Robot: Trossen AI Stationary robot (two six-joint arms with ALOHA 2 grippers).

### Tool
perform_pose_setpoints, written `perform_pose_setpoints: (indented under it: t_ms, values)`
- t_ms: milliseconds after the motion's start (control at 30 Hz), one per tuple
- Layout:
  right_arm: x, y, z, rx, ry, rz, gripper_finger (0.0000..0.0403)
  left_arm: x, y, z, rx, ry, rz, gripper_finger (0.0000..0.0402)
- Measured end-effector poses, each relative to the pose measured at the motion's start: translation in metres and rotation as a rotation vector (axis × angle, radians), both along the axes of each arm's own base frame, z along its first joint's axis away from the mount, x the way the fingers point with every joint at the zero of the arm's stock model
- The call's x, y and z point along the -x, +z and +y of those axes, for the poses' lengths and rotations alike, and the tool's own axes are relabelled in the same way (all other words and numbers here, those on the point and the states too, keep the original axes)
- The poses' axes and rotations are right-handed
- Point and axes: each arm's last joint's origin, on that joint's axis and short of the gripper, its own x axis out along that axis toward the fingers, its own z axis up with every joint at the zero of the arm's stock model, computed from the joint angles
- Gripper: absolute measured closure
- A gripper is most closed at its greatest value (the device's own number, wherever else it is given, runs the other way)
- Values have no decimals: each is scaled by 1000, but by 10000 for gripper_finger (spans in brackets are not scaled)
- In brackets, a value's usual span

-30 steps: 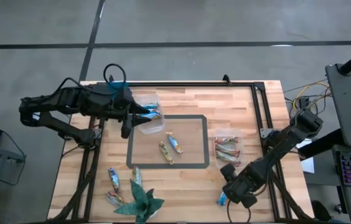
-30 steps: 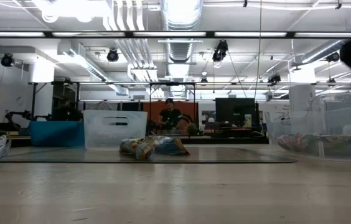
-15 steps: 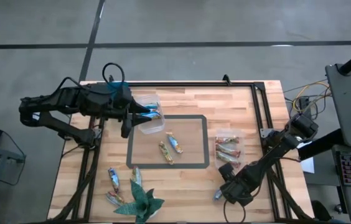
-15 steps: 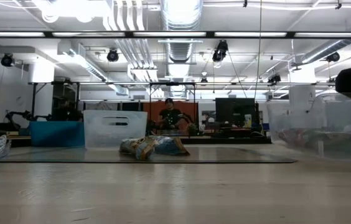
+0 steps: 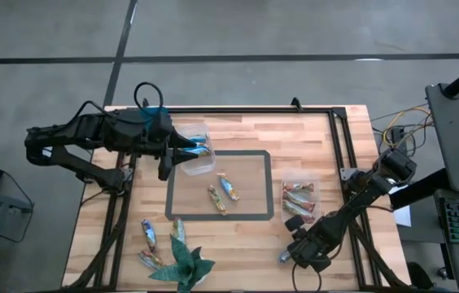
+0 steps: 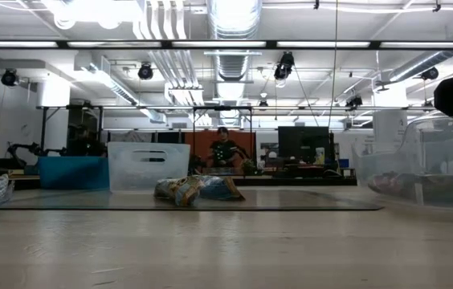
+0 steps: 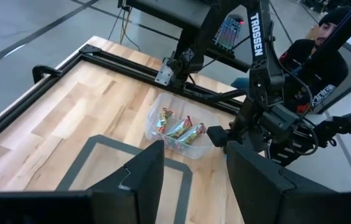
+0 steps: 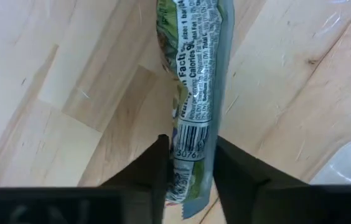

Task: Pick and place Granola Bars by type
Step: Put the blue granola bar into the blue bin

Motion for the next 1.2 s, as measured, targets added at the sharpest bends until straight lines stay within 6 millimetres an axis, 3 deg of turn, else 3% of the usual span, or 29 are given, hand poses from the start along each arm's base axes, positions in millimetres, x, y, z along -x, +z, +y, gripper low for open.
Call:
perform_pose_setpoints:
  t_ms: [200, 300, 533, 700, 933, 1200]
  values:
    - [0, 0, 0, 2, -2, 1, 380, 0, 0, 0, -5, 8, 0, 245]
    - [-1, 7, 0, -7, -11, -7, 386, 0, 0, 0, -8, 14, 0, 245]
    - [-9, 61, 5, -58, 5, -85, 389, 1, 0, 0, -27, 5, -1, 245]
    - [-17, 107, -4, -57, -25, -196, 390, 1, 0, 0, -88, -21, 2, 245]
    - [-48, 166, -40, -67, -186, -420, 390, -2, 9, 0, -167, -46, -81, 245]
    - [-73, 216, -84, -128, -350, -587, 390, 1, 17, 0, -218, -55, -158, 243]
